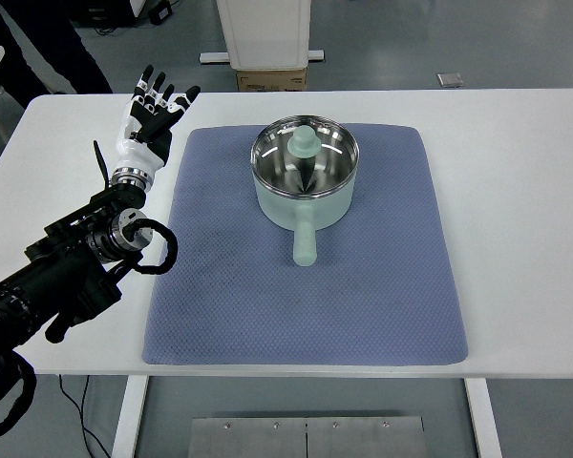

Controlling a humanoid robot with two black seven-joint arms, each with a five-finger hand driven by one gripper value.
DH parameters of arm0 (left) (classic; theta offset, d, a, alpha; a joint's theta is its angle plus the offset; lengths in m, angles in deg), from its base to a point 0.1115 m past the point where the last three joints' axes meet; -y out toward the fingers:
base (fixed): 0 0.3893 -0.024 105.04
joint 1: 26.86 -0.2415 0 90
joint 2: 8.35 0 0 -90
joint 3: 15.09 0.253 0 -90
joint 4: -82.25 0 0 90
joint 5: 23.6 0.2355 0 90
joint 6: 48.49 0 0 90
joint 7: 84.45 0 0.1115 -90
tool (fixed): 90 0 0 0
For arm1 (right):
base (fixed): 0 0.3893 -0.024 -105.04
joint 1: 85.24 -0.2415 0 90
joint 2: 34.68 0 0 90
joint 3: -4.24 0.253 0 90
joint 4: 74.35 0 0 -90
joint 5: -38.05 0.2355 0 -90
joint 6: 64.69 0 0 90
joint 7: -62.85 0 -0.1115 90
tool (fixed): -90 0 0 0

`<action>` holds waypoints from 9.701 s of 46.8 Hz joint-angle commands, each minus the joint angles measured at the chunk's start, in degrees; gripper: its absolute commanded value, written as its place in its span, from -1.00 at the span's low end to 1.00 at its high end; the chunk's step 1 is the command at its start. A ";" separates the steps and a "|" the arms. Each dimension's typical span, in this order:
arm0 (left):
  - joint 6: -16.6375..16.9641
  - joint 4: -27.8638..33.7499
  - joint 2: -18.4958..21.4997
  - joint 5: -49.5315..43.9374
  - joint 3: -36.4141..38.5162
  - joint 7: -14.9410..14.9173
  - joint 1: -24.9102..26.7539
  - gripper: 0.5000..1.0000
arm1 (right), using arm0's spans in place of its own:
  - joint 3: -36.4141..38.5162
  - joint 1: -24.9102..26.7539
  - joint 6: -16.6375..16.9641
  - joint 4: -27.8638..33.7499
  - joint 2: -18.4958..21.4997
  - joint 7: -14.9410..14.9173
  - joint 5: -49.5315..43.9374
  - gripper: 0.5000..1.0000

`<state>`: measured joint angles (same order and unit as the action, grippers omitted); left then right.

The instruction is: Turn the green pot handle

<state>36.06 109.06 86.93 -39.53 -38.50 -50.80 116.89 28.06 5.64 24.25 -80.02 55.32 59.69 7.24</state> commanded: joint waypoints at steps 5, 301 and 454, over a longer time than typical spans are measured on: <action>-2.81 0.00 1.40 3.62 -0.06 -0.51 0.49 1.00 | 0.00 0.00 0.00 0.13 0.00 0.00 -0.04 1.00; -15.99 38.23 10.72 127.38 25.61 1.35 24.92 1.00 | 0.00 0.00 0.00 -0.04 0.00 0.00 -0.04 1.00; -11.95 34.63 25.57 131.51 33.96 1.35 30.02 1.00 | 0.00 0.00 0.00 -0.04 0.00 0.00 -0.04 1.00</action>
<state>23.83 144.49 112.54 91.90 -4.65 -49.45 146.92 28.05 5.64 24.25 -79.93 55.32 59.67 7.23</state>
